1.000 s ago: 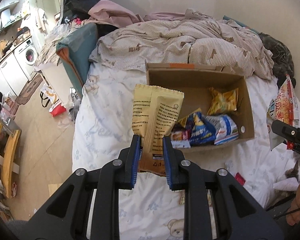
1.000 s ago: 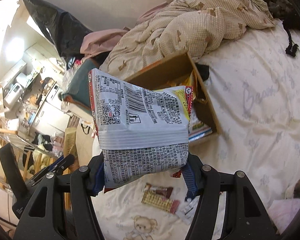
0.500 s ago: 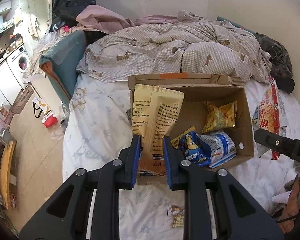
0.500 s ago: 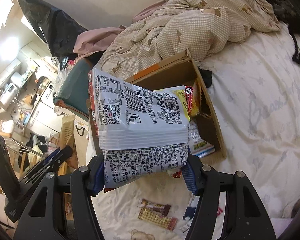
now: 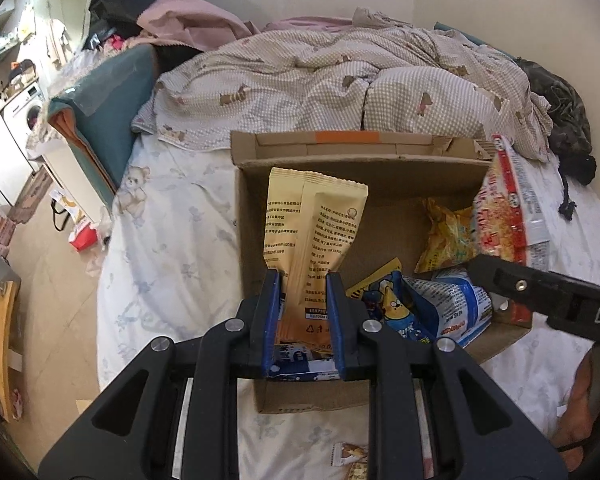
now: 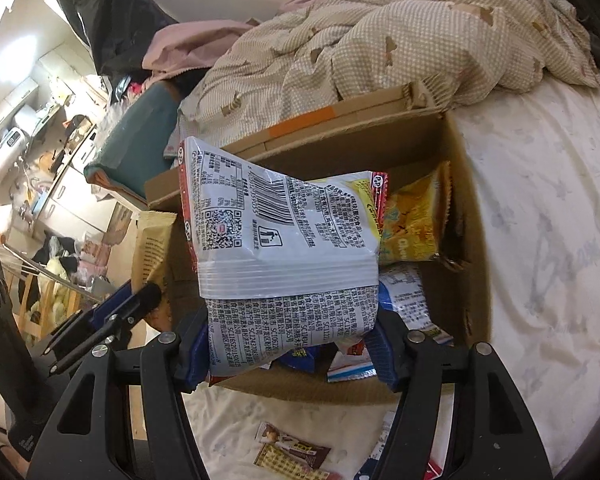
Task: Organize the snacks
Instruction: 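Lower both packs into the box and open both tools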
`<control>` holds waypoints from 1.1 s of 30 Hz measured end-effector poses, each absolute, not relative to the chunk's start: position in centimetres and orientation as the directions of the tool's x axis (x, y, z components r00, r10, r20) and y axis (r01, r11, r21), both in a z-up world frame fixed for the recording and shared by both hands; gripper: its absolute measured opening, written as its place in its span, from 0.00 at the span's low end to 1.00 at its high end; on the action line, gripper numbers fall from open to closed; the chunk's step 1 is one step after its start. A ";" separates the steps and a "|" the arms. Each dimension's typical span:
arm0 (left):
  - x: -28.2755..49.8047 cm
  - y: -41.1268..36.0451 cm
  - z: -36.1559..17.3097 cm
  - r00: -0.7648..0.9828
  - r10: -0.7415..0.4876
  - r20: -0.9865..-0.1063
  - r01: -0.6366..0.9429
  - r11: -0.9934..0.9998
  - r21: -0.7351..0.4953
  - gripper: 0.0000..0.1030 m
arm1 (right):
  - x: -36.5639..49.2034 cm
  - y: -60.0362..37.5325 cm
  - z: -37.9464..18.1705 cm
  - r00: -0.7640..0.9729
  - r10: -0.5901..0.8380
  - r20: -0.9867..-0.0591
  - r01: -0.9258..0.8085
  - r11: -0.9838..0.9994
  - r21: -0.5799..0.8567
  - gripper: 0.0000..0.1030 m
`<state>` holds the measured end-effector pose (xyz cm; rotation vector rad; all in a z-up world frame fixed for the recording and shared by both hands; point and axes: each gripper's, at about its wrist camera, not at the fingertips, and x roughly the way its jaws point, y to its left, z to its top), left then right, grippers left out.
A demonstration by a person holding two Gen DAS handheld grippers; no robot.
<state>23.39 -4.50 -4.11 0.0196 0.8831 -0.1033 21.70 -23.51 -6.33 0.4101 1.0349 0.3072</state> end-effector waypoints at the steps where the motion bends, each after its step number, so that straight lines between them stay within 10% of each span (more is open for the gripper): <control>1: 23.5 -4.6 -4.3 0.629 -0.082 -0.773 0.099 0.995 -0.025 0.19 | 22.0 -23.5 -6.6 0.471 0.442 -0.764 -0.050 0.878 0.477 0.65; 16: 24.1 -4.7 -5.6 0.603 -0.088 -0.793 0.100 0.994 -0.034 0.21 | 22.5 -23.9 -7.1 0.469 0.485 -0.739 -0.045 0.848 0.528 0.66; 24: 23.8 -4.9 -5.2 0.614 -0.106 -0.782 0.115 0.992 -0.044 0.23 | 22.1 -25.2 -6.6 0.503 0.497 -0.707 -0.022 0.825 0.564 0.83; 26: 23.7 -4.9 -5.2 0.608 -0.115 -0.786 0.122 0.991 -0.051 0.31 | 22.1 -25.4 -6.5 0.505 0.487 -0.712 -0.017 0.831 0.556 0.84; 30: 23.3 -5.1 -4.8 0.626 -0.115 -0.771 0.122 0.991 -0.049 0.82 | 22.1 -25.3 -6.6 0.495 0.485 -0.722 -0.012 0.834 0.552 0.84; 33: 23.0 -5.2 -4.5 0.636 -0.117 -0.763 0.133 0.990 -0.041 0.86 | 22.1 -25.3 -6.6 0.492 0.484 -0.724 -0.014 0.836 0.549 0.84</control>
